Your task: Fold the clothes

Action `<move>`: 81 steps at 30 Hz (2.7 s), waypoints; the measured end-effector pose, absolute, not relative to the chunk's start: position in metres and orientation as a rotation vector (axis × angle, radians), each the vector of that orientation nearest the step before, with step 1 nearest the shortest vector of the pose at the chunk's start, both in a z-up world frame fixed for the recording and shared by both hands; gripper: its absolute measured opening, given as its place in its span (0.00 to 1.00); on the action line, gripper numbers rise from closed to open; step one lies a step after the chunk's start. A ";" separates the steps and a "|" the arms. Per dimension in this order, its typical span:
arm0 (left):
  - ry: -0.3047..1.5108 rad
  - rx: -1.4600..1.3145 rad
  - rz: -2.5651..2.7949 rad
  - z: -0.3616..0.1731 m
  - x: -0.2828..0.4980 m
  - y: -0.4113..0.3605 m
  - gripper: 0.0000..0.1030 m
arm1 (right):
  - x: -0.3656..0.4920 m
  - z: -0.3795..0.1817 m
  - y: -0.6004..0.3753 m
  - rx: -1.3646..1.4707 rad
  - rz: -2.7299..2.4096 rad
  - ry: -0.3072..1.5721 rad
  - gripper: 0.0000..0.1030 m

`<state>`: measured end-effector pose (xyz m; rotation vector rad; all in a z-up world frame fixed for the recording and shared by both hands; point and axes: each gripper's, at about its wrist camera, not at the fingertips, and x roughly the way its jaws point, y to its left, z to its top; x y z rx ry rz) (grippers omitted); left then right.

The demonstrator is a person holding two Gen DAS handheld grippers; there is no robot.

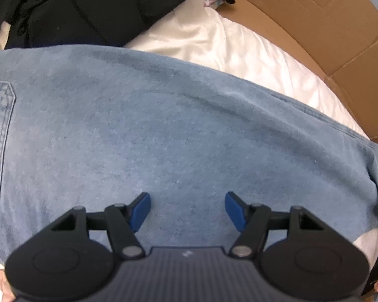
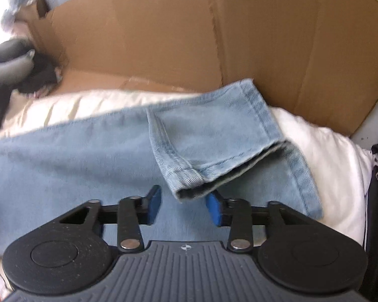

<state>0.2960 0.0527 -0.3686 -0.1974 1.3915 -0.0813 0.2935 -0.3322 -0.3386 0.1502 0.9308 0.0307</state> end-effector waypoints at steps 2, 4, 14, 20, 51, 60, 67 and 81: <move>1.384 -0.182 -0.082 -0.366 0.298 0.050 0.66 | 0.298 -0.333 -0.337 0.164 0.022 0.900 0.39; 1.374 -0.169 -0.084 -0.362 0.300 0.048 0.66 | 0.303 -0.328 -0.339 0.168 0.012 0.875 0.39; 1.369 -0.128 -0.095 -0.353 0.323 0.041 0.66 | 0.331 -0.322 -0.357 0.239 -0.036 0.822 0.39; 1.384 -0.131 -0.076 -0.357 0.321 0.044 0.66 | 0.352 -0.323 -0.368 0.214 -0.102 0.819 0.39; 1.183 0.121 -0.218 -0.348 0.391 -0.025 0.66 | 0.349 -0.330 -0.396 0.124 -0.138 0.807 0.41; 1.185 0.222 -0.403 -0.369 0.403 -0.066 0.62 | 0.368 -0.336 -0.397 0.051 -0.098 0.829 0.42; 1.149 0.312 -0.614 -0.375 0.406 -0.114 0.48 | 0.383 -0.337 -0.396 0.038 -0.079 0.824 0.42; 1.140 0.350 -0.724 -0.396 0.404 -0.152 0.31 | 0.403 -0.339 -0.391 -0.007 -0.058 0.794 0.42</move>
